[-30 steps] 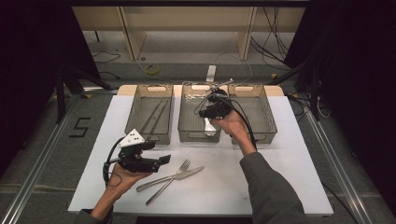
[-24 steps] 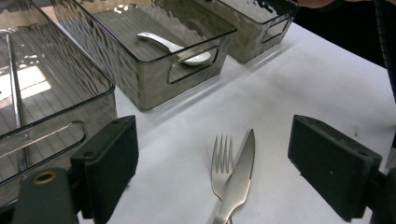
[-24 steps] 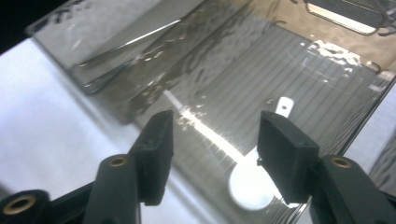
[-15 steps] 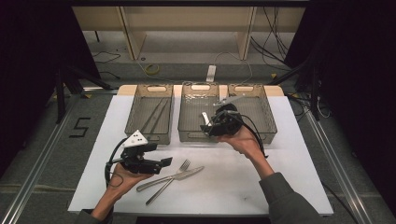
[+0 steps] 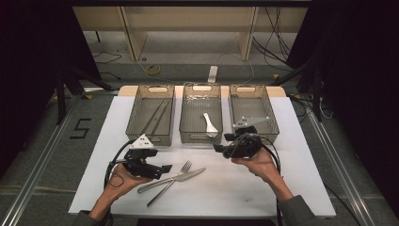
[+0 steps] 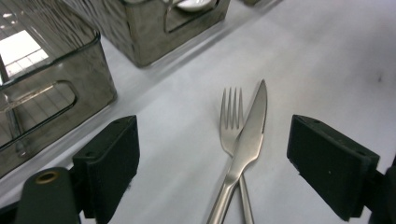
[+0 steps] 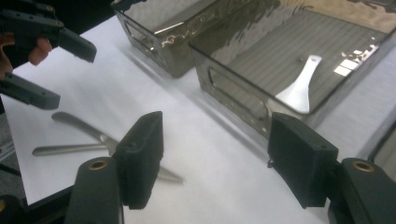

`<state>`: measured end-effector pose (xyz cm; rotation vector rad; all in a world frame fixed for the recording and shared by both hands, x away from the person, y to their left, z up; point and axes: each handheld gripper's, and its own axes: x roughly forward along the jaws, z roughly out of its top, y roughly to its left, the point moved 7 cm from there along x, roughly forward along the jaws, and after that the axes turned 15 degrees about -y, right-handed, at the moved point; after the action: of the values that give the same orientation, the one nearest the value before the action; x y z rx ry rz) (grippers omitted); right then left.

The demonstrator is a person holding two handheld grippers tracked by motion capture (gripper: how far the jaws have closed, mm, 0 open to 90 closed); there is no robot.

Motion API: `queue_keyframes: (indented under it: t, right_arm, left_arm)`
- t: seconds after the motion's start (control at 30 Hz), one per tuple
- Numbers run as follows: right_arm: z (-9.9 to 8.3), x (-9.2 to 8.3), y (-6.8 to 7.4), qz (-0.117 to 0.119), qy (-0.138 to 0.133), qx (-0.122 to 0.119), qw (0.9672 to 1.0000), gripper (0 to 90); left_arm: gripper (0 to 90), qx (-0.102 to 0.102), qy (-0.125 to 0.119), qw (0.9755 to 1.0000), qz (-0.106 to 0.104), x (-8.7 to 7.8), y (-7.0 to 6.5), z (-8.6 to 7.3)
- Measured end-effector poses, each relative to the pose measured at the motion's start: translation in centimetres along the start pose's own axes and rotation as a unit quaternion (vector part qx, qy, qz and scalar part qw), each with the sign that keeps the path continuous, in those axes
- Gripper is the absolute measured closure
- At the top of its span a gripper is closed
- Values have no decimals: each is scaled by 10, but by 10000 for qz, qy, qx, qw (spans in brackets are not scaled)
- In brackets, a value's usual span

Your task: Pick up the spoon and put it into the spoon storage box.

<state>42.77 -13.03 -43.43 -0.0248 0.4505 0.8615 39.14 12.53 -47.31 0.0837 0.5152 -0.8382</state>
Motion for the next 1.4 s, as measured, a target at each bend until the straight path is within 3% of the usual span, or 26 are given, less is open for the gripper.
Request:
queue_keyframes:
  t: [0.3, 0.6, 0.9, 1.13, 1.4]
  right_arm:
    - [-24, -16, 5, 26, -12, 72, 10000, 349]
    - [-33, -27, 6, -3, -136, 117, 9998, 335]
    - [-41, -36, 7, -26, -162, 174, 9997, 332]
    - [-48, -42, 6, -33, -162, 247, 9996, 329]
    - [-52, -49, 7, -47, -202, 273, 9994, 318]
  left_arm:
    - [165, 110, 228, 9997, 11, 1, 1, -5]
    - [165, 188, 454, 9986, 171, -1, 7, -9]
    - [165, 240, 697, 9972, 159, 0, 5, -11]
    - [166, 329, 1039, 9938, 223, 1, 9, -17]
    - [173, 448, 1247, 9908, 283, 1, 9, -21]
